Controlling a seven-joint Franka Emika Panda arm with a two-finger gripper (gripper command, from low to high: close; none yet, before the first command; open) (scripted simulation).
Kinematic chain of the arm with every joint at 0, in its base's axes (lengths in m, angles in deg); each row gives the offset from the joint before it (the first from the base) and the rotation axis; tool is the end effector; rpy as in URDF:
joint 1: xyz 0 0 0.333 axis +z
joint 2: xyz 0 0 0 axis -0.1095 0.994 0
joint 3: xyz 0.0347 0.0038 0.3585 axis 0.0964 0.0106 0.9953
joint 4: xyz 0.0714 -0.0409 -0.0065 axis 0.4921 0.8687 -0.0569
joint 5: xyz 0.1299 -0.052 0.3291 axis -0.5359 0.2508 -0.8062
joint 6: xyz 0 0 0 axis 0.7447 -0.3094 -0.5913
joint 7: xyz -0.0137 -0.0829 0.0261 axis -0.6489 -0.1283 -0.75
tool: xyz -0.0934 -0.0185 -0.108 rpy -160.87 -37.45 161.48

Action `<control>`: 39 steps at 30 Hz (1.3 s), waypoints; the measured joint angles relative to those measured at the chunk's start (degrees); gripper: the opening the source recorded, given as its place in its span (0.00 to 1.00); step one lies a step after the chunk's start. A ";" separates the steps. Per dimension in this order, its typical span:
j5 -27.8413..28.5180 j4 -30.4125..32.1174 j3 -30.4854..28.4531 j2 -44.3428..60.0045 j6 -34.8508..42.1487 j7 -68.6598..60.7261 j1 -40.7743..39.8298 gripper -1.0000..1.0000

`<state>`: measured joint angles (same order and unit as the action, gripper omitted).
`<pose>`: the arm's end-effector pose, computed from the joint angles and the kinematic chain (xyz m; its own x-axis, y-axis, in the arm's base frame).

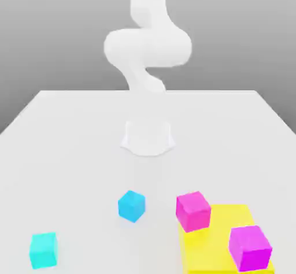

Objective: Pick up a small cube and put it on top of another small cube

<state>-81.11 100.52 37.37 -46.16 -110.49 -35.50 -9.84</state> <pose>0.3400 -0.0100 0.6849 0.4347 -0.7796 0.4508 -0.6054 -0.6236 -0.4947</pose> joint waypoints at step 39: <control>-0.17 2.50 -0.64 68.11 -28.77 48.08 -22.76 0.00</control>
<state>-81.28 103.02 36.73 21.95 -139.25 12.58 -32.61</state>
